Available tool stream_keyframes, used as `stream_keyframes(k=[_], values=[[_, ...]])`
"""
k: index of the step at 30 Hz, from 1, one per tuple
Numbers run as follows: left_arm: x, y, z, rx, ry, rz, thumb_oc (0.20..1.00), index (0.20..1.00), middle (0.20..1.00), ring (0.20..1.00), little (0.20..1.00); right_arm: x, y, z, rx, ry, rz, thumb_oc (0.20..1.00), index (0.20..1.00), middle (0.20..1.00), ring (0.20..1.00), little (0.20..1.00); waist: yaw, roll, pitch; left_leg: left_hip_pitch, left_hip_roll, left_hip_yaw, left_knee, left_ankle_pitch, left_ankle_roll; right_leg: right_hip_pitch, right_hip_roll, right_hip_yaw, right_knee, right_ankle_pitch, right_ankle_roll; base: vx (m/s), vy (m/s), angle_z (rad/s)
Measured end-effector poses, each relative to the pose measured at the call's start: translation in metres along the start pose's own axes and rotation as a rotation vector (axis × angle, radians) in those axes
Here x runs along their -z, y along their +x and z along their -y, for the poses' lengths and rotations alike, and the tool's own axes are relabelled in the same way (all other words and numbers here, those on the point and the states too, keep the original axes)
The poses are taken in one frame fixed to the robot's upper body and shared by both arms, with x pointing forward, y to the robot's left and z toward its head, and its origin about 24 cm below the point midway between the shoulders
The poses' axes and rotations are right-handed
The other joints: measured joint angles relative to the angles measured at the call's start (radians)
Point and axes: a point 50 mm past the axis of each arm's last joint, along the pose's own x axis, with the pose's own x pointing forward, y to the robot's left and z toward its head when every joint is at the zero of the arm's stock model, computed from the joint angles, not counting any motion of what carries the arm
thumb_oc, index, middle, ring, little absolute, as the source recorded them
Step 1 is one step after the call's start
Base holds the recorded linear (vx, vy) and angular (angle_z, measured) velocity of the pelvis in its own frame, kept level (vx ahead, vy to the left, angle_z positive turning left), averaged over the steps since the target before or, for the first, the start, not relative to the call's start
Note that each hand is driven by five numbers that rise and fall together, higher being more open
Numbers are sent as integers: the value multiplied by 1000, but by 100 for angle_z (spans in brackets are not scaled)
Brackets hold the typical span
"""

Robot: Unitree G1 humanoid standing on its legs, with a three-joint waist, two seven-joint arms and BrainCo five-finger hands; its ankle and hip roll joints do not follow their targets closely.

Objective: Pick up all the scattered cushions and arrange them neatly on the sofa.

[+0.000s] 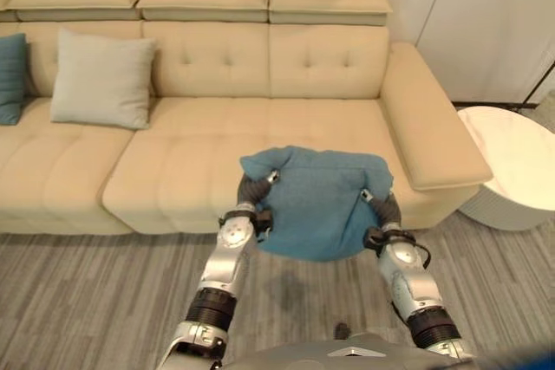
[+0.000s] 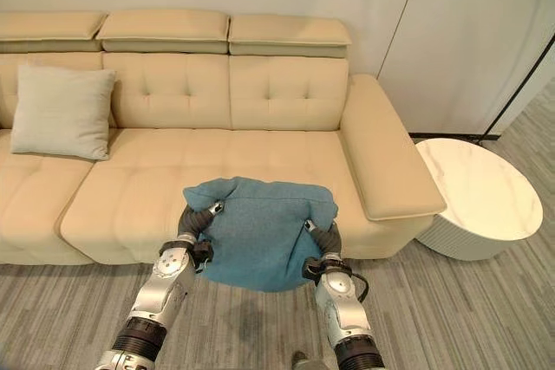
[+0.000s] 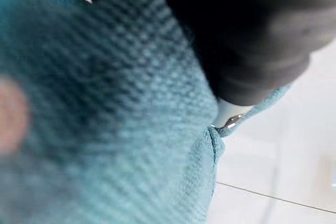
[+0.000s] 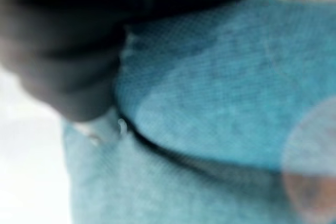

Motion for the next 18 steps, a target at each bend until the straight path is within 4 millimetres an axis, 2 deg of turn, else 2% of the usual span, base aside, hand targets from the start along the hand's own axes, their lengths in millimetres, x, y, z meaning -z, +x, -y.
stream_keyframes(k=[1, 2, 4, 5, 7, 8, 9, 10, 11, 12, 13, 14, 15, 17, 18], values=[[6, -2, 2, 6, 7, -25, 200, 200, 200, 200, 200, 1, 0, 6, 10, -18, -3, 200, 200, 200, 200, 200, -21, 13, -6, 17, 4, -34, 2, -11, -15, 27, 8, -32, -19, 44, -85, 288, -132, 54], [10, -2, 6, 23, 18, -41, 200, 200, 200, 200, 200, 0, 1, 13, 23, -42, 0, 200, 200, 200, 200, 200, -19, 30, -3, 25, 16, -50, 9, 9, -16, 49, 16, -50, -18, 41, -102, 286, -132, 51], [14, -4, 10, 45, 32, -61, 200, 200, 200, 200, 200, -1, 1, 20, 34, -63, 4, 200, 200, 200, 200, 200, -21, 34, -3, 32, 15, -76, 34, 33, -19, 79, 16, -63, -18, 19, -126, 276, -193, 27], [15, -4, 13, 52, 24, -66, 200, 200, 200, 200, 200, -3, 1, 22, 35, -72, 13, 200, 200, 200, 200, 200, -24, 35, -3, 29, 12, -101, 64, 44, -31, 99, 16, -79, -17, -4, -118, 304, -200, 29], [18, -6, 16, 54, 8, -74, 200, 200, 200, 200, 200, -4, 1, 25, 33, -79, 20, 200, 200, 200, 200, 200, -27, 36, -3, 30, 14, -96, 119, 41, -67, 134, 18, -93, -16, -31, -132, 280, -195, 28], [18, -5, 16, 54, 9, -73, 200, 200, 200, 200, 200, -4, 1, 25, 27, -77, 21, 200, 200, 200, 200, 200, -29, 32, 2, 2, 13, -91, 195, 37, -120, 152, 20, -89, -24, -55, -129, 335, -255, 31], [18, -5, 16, 54, 8, -74, 200, 200, 200, 200, 200, -4, 1, 27, 24, -75, 19, 200, 200, 200, 200, 200, -28, 19, 9, -64, 7, -92, 340, 19, -186, 172, 15, -96, -32, -58, -135, 240, -138, 16], [23, -9, 12, 41, 4, -88, 200, 200, 200, 200, 200, -2, -2, 26, 0, -80, 14, 200, 200, 200, 200, 200, -11, 2, 12, -176, -3, -100, 596, 32, -226, 211, 17, -88, -49, -70, -148, 216, -133, 8], [26, -11, 11, 33, -2, -96, 200, 200, 200, 200, 200, -1, -4, 26, -9, -82, 16, 200, 200, 200, 200, 200, -12, 0, 11, -235, 3, -81, 733, 25, -224, 225, 21, -100, -59, -75, -155, 199, -75, -10], [32, -15, 8, 23, -6, -111, 200, 200, 200, 200, 200, 1, -7, 25, -25, -81, 11, 200, 200, 200, 200, 200, 8, -6, 7, -284, -21, -74, 788, 5, -189, 251, 25, -95, -73, -80, -159, 194, -46, -2], [34, -16, 8, 20, -9, -118, 200, 200, 200, 200, 200, 1, -8, 25, -29, -82, 12, 200, 200, 200, 200, 200, 14, -8, 5, -307, -33, -67, 788, -10, -162, 266, 28, -95, -89, -81, -160, 207, -46, 3], [36, -18, 7, 16, -17, -125, 200, 200, 200, 200, 200, 1, -9, 25, -34, -82, 15, 200, 200, 200, 200, 200, 15, -13, 5, -338, -49, -61, 764, -32, -119, 277, 28, -94, -105, -81, -160, 227, 14, 6], [38, -19, 5, 6, -24, -131, 200, 200, 200, 200, 200, -1, -10, 22, -49, -85, 27, 200, 200, 200, 200, 200, 25, -28, 12, -374, -81, -35, 647, -49, -76, 298, 22, -95, -123, -66, -171, 251, 58, 5], [37, -19, 0, -12, -23, -129, 200, 200, 200, 200, 200, -1, -10, 19, -63, -89, 25, 200, 200, 200, 200, 200, 32, -52, 21, -417, -83, -42, 556, -43, -69, 315, 23, -93, -137, -76, -155, 288, 85, 0], [37, -19, -6, -29, -17, -129, 200, 200, 200, 200, 200, 0, -10, 14, -82, -102, 22, 200, 200, 200, 200, 200, 40, -80, 37, -432, -89, -93, 414, -18, -54, 336, 21, -71, -154, -85, -141, 179, 52, -19]])
